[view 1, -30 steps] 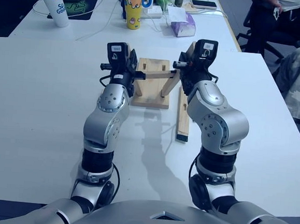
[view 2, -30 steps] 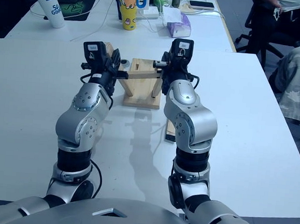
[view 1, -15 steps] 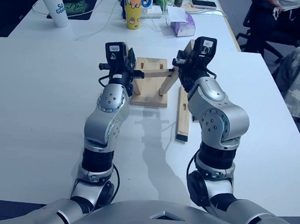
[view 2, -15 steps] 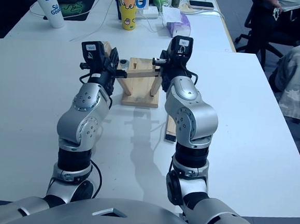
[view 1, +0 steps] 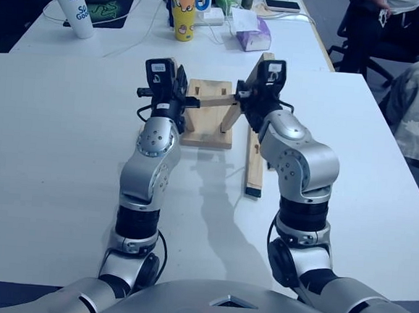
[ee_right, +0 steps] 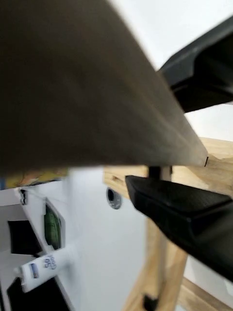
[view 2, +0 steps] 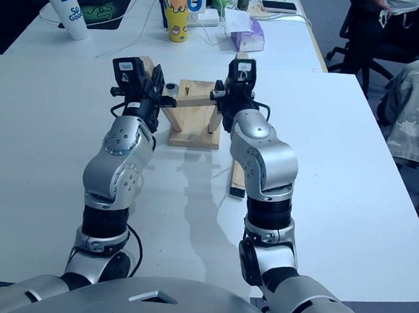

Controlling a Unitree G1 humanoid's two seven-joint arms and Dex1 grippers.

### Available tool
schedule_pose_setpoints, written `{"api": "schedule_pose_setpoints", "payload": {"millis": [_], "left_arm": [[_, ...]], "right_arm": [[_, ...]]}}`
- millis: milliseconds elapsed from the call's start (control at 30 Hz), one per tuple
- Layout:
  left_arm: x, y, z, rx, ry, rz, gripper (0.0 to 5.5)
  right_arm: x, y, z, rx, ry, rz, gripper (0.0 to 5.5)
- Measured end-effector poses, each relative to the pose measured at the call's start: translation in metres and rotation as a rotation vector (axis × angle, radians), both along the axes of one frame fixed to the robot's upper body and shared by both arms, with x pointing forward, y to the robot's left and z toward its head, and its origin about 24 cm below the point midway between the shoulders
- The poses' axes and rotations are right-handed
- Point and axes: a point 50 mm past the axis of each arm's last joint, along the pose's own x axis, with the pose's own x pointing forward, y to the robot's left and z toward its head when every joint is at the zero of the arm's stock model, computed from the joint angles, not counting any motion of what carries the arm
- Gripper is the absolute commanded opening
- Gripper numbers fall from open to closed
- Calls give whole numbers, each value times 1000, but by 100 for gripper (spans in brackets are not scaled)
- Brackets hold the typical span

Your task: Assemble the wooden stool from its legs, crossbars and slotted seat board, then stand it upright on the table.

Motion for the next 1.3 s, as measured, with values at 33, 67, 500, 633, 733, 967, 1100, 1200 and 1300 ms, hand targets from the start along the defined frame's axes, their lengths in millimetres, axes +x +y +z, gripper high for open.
{"api": "schedule_pose_setpoints", "payload": {"millis": [33, 67, 500, 633, 733, 967, 1100, 1200, 1300], "left_arm": [[0, 0, 0, 2, 1, 1, 103], [0, 0, 0, 3, 1, 2, 103], [1, 0, 1, 9, -3, 4, 103], [2, -1, 2, 14, -5, 4, 103], [2, -1, 2, 18, -7, 5, 103], [3, -2, 3, 32, -17, -5, 155], [3, -3, 3, 40, -23, -15, 177], [3, -3, 4, 43, -29, -18, 177], [3, -3, 4, 44, -34, -20, 177]], "right_arm": [[0, 0, 0, -4, 0, 1, 204], [0, 0, 0, -5, 0, 1, 204], [2, 0, -2, 20, -26, -1, 204], [3, -1, -3, 45, -31, -12, 204], [3, -1, -4, 64, -42, -16, 204], [3, -1, -6, 106, -72, -33, 207], [3, -1, -6, 114, -81, -34, 207], [3, -1, -6, 119, -88, -37, 207], [3, -1, -6, 122, -94, -39, 207]]}}
